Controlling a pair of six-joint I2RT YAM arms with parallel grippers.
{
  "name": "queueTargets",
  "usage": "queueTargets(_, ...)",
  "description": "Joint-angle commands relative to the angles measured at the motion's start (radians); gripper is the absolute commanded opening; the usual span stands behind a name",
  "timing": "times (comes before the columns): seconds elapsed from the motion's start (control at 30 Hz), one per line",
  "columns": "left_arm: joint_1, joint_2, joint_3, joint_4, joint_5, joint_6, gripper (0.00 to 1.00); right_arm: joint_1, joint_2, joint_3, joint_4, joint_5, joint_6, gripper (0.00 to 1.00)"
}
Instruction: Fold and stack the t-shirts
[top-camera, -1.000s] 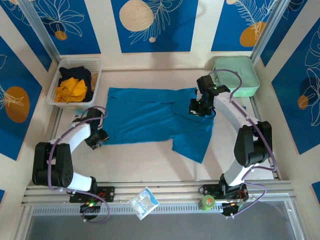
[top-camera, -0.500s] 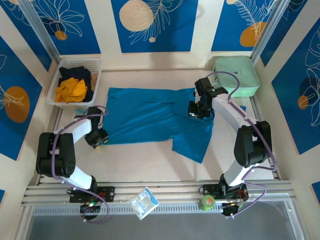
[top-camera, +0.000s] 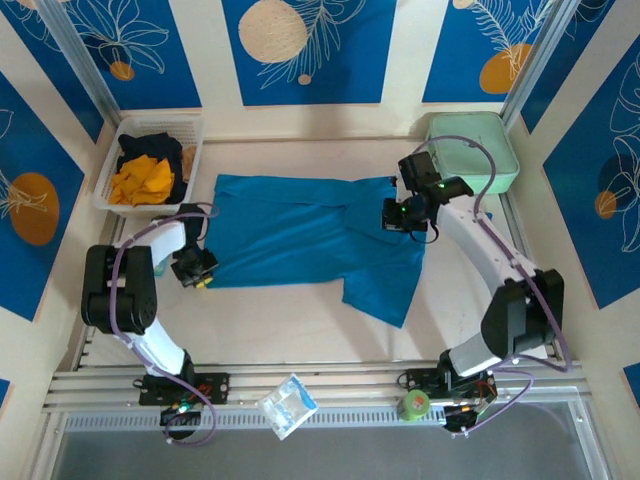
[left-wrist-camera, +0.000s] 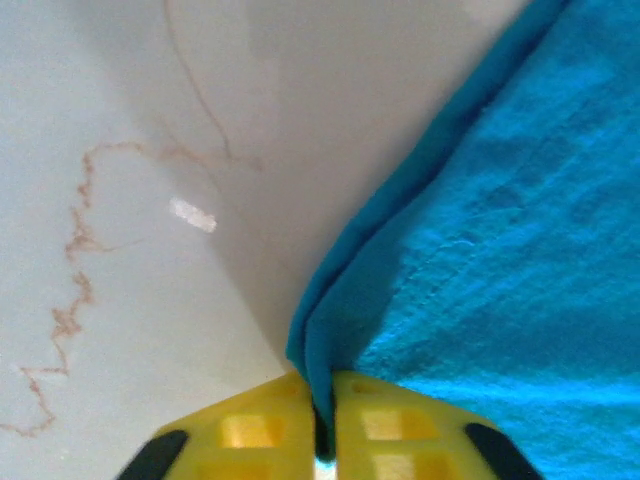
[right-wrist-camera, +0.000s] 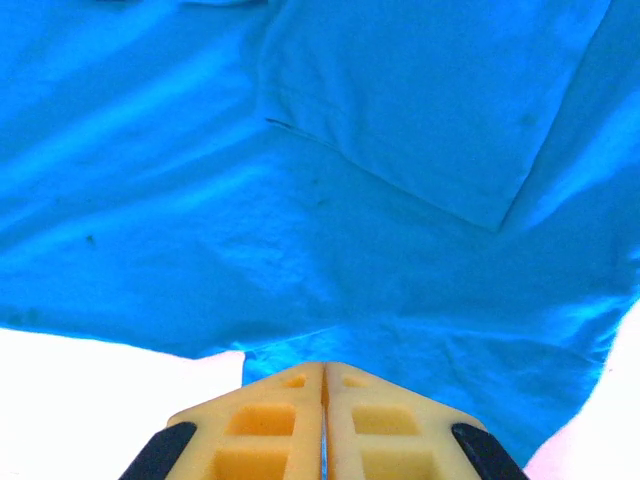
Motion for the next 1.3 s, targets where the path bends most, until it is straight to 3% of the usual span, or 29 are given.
queueTargets(0.0, -0.002, 0.09, -0.012, 0.316, 0.097, 0.017, 0.02, 0.04, -0.171, 0.011, 0.046, 0.038, -0.102, 0.09)
queueTargets(0.07, -0.004, 0.087, -0.007, 0.322, 0.104, 0.018, 0.0, 0.064, -0.285, -0.022, 0.109, 0.058, -0.144, 0.2)
queueTargets(0.13, -0.008, 0.08, -0.004, 0.325, 0.109, 0.023, 0.0, 0.067, -0.403, -0.067, 0.174, 0.012, -0.196, 0.46)
queueTargets(0.17, -0.01, 0.076, -0.004, 0.326, 0.113, 0.025, 0.0, 0.067, -0.44, -0.076, 0.181, -0.011, -0.22, 0.53)
queueTargets(0.3, -0.017, 0.055, -0.006, 0.326, 0.114, 0.037, 0.0, 0.076, -0.59, -0.182, 0.189, -0.164, -0.54, 0.58)
queueTargets(0.4, -0.02, 0.036, -0.016, 0.332, 0.118, 0.04, 0.0, 0.104, -0.665, -0.222, 0.142, -0.175, -0.676, 0.71)
queueTargets(0.47, -0.022, 0.023, -0.026, 0.338, 0.124, 0.041, 0.0, 0.118, -0.668, -0.22, 0.048, -0.177, -0.789, 0.72)
queueTargets(0.6, -0.026, -0.008, -0.048, 0.351, 0.141, 0.041, 0.0, 0.241, -0.646, -0.301, -0.119, -0.016, -1.061, 0.74)
queueTargets(0.77, -0.039, -0.047, -0.077, 0.378, 0.146, 0.025, 0.0, 0.289, -0.594, -0.534, -0.123, 0.098, -1.246, 0.7)
queueTargets(1.03, -0.062, -0.093, -0.146, 0.432, 0.168, -0.005, 0.0, 0.309, -0.555, -0.755, -0.042, 0.134, -1.385, 0.65)
queueTargets(1.27, -0.067, -0.119, -0.161, 0.44, 0.166, -0.001, 0.0, 0.298, -0.519, -0.812, 0.038, 0.155, -1.405, 0.63)
